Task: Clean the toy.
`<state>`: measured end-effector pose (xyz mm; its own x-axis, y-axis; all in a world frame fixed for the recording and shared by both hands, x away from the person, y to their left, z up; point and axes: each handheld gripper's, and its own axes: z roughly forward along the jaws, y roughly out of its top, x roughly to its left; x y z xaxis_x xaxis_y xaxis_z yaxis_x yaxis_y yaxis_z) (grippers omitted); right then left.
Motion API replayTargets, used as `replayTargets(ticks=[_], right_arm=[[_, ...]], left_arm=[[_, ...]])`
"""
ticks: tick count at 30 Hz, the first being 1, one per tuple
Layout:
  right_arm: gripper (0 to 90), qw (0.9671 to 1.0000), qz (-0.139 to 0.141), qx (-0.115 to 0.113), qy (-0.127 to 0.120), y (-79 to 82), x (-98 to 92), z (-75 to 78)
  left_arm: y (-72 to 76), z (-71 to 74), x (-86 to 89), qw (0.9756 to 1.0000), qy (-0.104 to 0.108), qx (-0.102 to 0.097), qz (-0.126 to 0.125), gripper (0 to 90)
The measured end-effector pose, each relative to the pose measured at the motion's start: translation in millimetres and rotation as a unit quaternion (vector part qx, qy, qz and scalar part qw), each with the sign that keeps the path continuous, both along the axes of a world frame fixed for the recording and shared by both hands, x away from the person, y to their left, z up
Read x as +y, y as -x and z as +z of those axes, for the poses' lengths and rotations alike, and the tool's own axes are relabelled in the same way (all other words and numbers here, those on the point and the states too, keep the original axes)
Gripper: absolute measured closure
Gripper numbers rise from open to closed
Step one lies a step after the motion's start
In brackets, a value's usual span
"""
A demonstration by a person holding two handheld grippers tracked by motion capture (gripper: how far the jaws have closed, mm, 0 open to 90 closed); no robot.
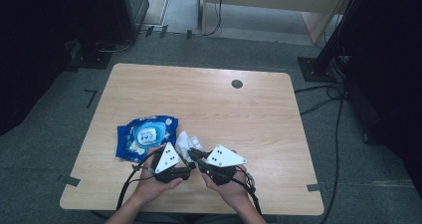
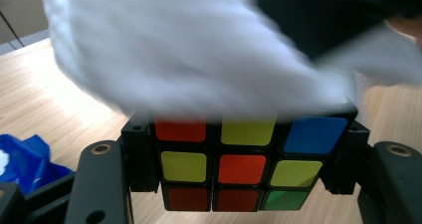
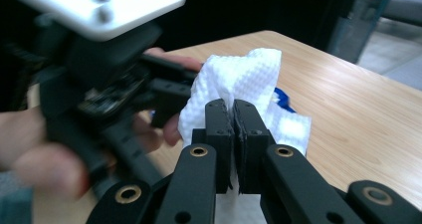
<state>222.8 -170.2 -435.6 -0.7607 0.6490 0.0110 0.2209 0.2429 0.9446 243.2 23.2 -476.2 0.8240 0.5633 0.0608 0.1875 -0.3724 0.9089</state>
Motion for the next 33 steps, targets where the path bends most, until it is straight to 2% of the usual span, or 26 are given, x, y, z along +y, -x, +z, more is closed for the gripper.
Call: replayTargets(ticks=[3, 5, 7, 11, 14, 17, 19, 22, 24, 28, 30, 33], right_arm=[[87.4, 0.9985, -0.049, 0.015, -0.018, -11.1, -15.8, -2.1], [87.5, 0.9955, -0.087, 0.026, -0.027, -18.7, -30.1, -6.0], [87.5, 0.992, -0.119, 0.036, -0.022, -26.2, -42.9, -14.1], [87.4, 0.9862, -0.154, 0.061, -0.008, -37.5, -57.3, -33.7], [85.6, 0.9828, -0.169, 0.073, -0.005, -41.8, -60.7, -41.7], [75.2, 0.9803, -0.184, 0.072, -0.004, -44.2, -64.0, -44.0], [67.7, 0.9819, -0.176, 0.068, -0.015, -43.6, -67.4, -41.6], [60.2, 0.986, -0.158, 0.051, -0.02, -40.2, -69.8, -36.8], [56.5, 0.9894, -0.136, 0.045, -0.028, -38.4, -70.7, -35.0], [50.1, 0.9951, -0.093, 0.025, -0.023, -34.3, -65.1, -35.0], [47.6, 0.9977, -0.065, 0.005, -0.018, -32.1, -60.1, -35.5], [44.8, 0.9992, -0.03, -0.013, -0.022, -30.0, -56.9, -35.8]], left_arm=[[-2.3, 1.2, 3.9, 1.0, 0.005, 0.003, 0.004, 34.0], [-5.9, 2.3, 9.3, 0.9997, 0.018, 0.012, 0.008, 34.0], [-9.4, 3.5, 13.8, 0.9992, 0.032, 0.021, 0.012, 34.0], [-15.3, 5.9, 21.9, 0.9973, 0.063, 0.038, 0.01, 34.0], [-16.6, 6.3, 23.4, 0.9968, 0.067, 0.041, 0.011, 34.0], [-17.0, 6.2, 23.9, 0.9968, 0.067, 0.042, 0.009, 34.0], [-17.2, 6.5, 24.1, 0.9967, 0.068, 0.043, 0.007, 34.0], [-17.9, 7.8, 25.2, 0.9965, 0.069, 0.046, 0.006, 34.0], [-19.1, 8.9, 26.7, 0.9962, 0.072, 0.049, 0.005, 34.0], [-21.4, 11.0, 30.2, 0.9955, 0.078, 0.055, 0.003, 34.0], [-22.5, 12.0, 32.6, 0.9951, 0.082, 0.056, 0.0, 34.0], [-24.1, 13.7, 36.7, 0.9946, 0.086, 0.058, -0.001, 34.0]])
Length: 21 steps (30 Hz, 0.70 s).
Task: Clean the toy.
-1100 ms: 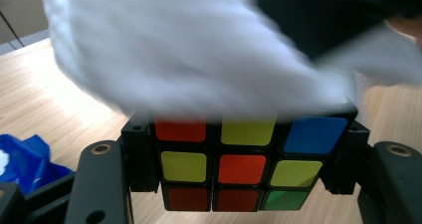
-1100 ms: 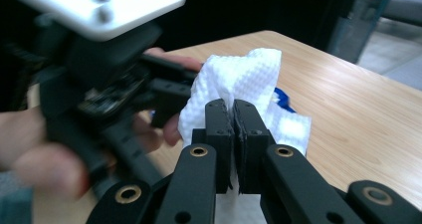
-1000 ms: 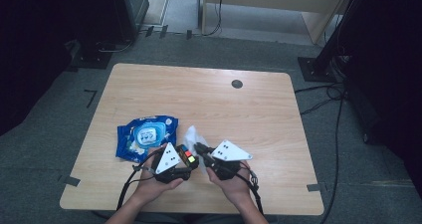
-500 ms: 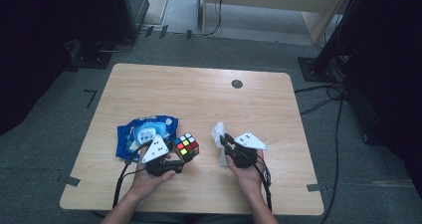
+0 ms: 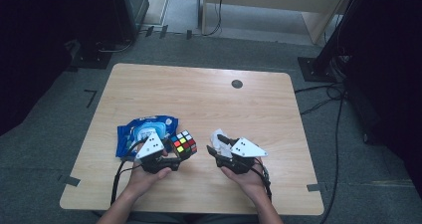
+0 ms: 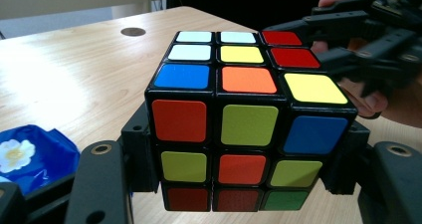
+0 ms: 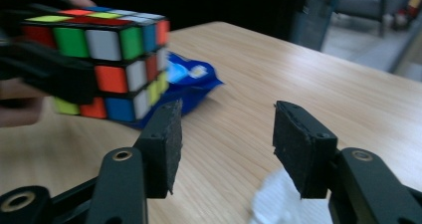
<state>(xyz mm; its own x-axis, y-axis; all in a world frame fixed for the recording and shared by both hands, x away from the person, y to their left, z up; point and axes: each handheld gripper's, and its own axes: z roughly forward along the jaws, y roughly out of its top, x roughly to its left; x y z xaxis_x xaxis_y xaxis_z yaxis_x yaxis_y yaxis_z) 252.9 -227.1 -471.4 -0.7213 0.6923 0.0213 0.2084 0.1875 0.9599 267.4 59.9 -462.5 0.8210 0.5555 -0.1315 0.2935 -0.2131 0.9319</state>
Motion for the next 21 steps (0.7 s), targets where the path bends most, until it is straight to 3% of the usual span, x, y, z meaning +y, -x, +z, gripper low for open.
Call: replayTargets(ticks=[4, 7, 13, 18, 21], right_arm=[[43.6, 0.9987, 0.037, -0.031, 0.02, 3.3, 3.4, 0.7], [41.5, 0.9974, 0.052, -0.042, 0.03, 5.8, 8.8, 0.0], [38.1, 0.9909, 0.075, -0.092, 0.063, 12.4, 21.7, 0.5], [35.3, 0.9817, 0.095, -0.142, 0.084, 16.6, 28.1, 1.6], [31.6, 0.9724, 0.115, -0.172, 0.109, 18.3, 33.1, 0.2]], left_arm=[[-3.1, 2.0, 6.2, 0.9999, 0.011, 0.008, -0.004, 34.0], [-5.0, 3.0, 9.3, 0.9998, 0.013, 0.011, -0.009, 34.0], [-11.6, 4.4, 12.6, 0.9979, 0.02, 0.041, -0.047, 34.0], [-20.9, 5.9, 15.0, 0.9924, 0.021, 0.078, -0.092, 34.0], [-25.6, 6.4, 17.0, 0.9888, 0.024, 0.097, -0.111, 34.0]])
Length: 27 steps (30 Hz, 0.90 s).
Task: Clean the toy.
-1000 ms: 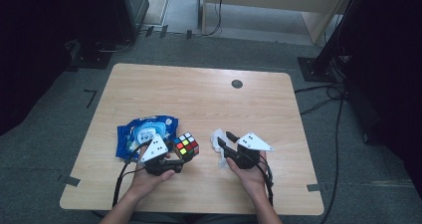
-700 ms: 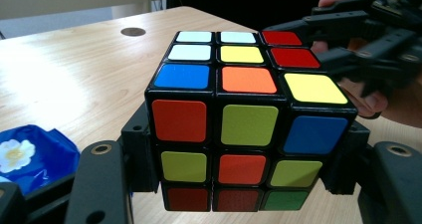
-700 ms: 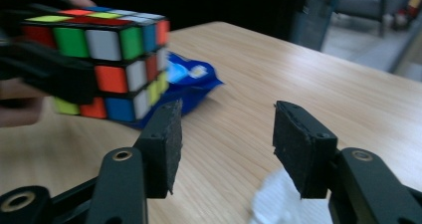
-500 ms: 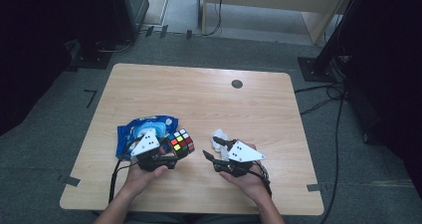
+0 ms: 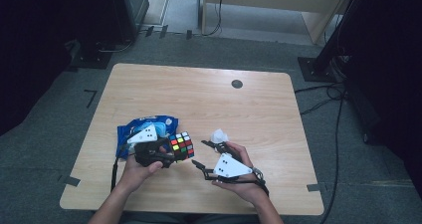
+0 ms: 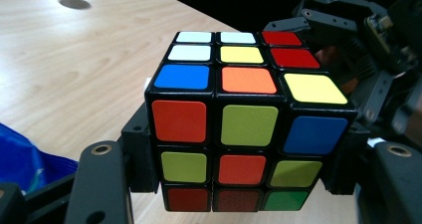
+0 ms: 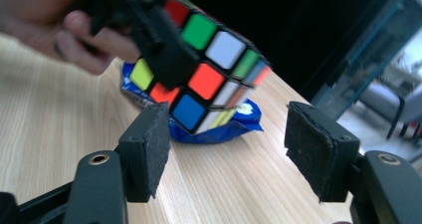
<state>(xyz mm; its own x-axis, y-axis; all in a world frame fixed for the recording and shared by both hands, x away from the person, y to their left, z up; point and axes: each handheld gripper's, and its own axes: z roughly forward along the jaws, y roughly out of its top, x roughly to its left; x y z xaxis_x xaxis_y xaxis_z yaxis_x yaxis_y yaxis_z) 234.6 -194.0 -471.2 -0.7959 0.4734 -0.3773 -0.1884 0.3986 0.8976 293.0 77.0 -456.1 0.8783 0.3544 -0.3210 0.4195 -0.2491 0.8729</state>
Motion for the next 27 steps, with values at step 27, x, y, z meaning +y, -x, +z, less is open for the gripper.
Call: replayTargets(ticks=[27], right_arm=[[25.6, 0.9844, 0.047, -0.139, 0.098, 4.7, 23.4, -12.8]], left_arm=[[-11.4, -5.0, -10.0, 0.9897, -0.019, 0.107, -0.094, 33.9]])
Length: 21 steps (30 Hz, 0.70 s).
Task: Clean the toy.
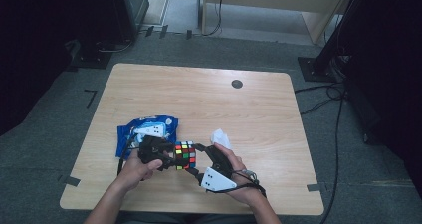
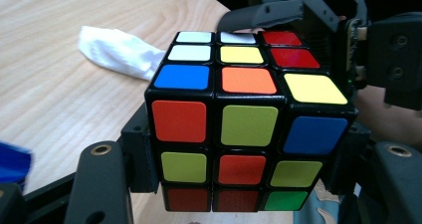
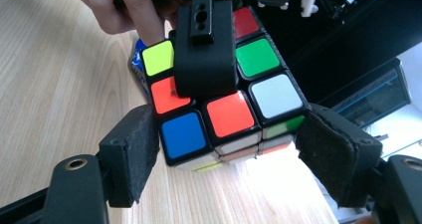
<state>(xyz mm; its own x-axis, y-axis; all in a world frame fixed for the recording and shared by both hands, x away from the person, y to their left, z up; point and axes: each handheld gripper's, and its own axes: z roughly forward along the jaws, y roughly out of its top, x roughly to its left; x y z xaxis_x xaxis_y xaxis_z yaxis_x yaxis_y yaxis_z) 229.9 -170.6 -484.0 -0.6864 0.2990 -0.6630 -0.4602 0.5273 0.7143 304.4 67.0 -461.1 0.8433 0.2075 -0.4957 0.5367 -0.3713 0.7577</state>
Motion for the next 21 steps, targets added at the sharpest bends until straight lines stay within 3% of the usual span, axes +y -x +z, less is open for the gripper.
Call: replayTargets(ticks=[7, 13, 16, 21], right_arm=[[33.7, 0.9999, 0.005, -0.007, 0.011, 1.4, 2.2, -1.2], [34.1, 0.9986, 0.013, 0.049, -0.015, -2.7, -3.5, 3.3], [34.2, 0.9967, 0.004, 0.074, -0.034, -5.6, -8.3, 5.7], [34.1, 0.9887, -0.011, 0.128, -0.077, -11.0, -17.4, 8.9]], left_arm=[[0.2, -1.4, -3.6, 0.9998, 0.016, 0.01, 0.003, 32.3], [5.6, 1.5, -7.7, 0.9997, -0.001, -0.025, 0.008, 23.4], [6.6, 4.1, -6.2, 0.9991, 0.003, -0.035, 0.024, 16.4], [7.9, 10.4, 1.6, 0.9965, 0.032, -0.057, 0.054, 13.7]])
